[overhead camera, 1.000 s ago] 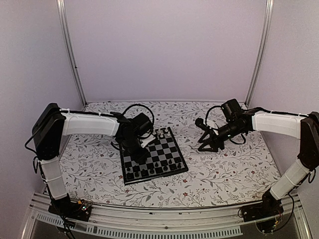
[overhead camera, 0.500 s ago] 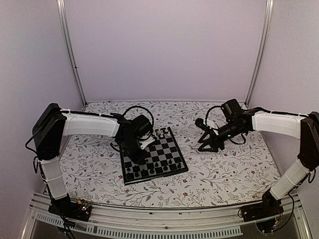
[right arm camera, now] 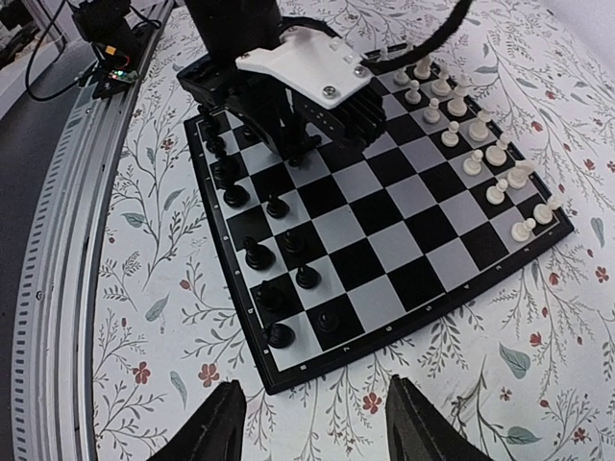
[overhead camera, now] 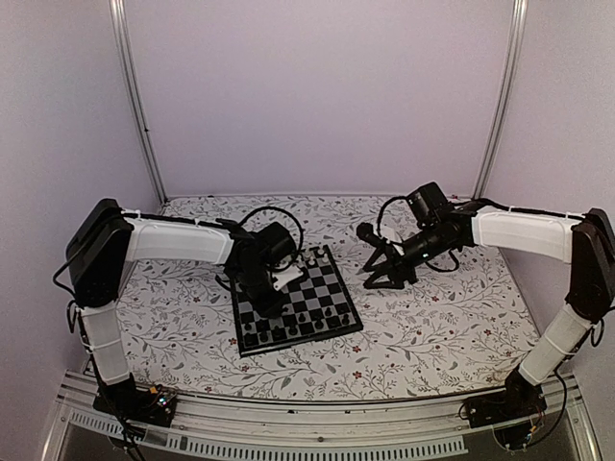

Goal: Set up the chess pieces on the board
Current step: Pick up the chess piece from the chessboard, then place the chess piece on the chessboard.

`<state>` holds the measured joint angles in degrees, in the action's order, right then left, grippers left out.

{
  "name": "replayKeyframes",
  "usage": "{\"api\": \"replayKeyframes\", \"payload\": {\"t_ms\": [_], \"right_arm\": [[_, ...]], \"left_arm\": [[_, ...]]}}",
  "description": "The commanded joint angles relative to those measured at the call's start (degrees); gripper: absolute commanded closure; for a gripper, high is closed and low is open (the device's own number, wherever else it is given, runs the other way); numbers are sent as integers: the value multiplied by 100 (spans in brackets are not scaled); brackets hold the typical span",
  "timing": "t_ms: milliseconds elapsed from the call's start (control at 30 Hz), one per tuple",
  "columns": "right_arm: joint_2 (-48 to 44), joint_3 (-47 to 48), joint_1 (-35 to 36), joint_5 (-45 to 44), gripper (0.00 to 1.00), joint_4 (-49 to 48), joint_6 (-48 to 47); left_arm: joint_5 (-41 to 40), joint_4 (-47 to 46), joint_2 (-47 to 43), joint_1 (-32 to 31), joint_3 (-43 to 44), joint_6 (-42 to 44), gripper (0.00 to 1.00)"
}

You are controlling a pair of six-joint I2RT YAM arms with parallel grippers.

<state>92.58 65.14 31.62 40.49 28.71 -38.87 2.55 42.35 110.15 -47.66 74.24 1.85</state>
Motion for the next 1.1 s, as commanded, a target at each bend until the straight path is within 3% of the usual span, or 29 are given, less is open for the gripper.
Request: {"api": "replayKeyframes", "payload": {"t_ms": [0, 200, 333, 667, 1067], "right_arm": [[274, 185, 222, -51, 48, 116, 64], [371, 475, 249, -14, 49, 83, 252], [404, 760, 249, -78, 49, -348, 843], [1734, 2147, 445, 917, 58, -77, 1719], [2309, 2669, 1114, 613, 58, -302, 2238]], "left_arm": [[35, 2, 280, -15, -8, 239, 78], [40, -158, -18, 95, -80, 301, 86], [307, -757, -532, 233, -300, 295, 90], [1182, -1628, -1218, 582, -710, 109, 89], [2406, -2281, -1518, 960, -867, -316, 85]]}}
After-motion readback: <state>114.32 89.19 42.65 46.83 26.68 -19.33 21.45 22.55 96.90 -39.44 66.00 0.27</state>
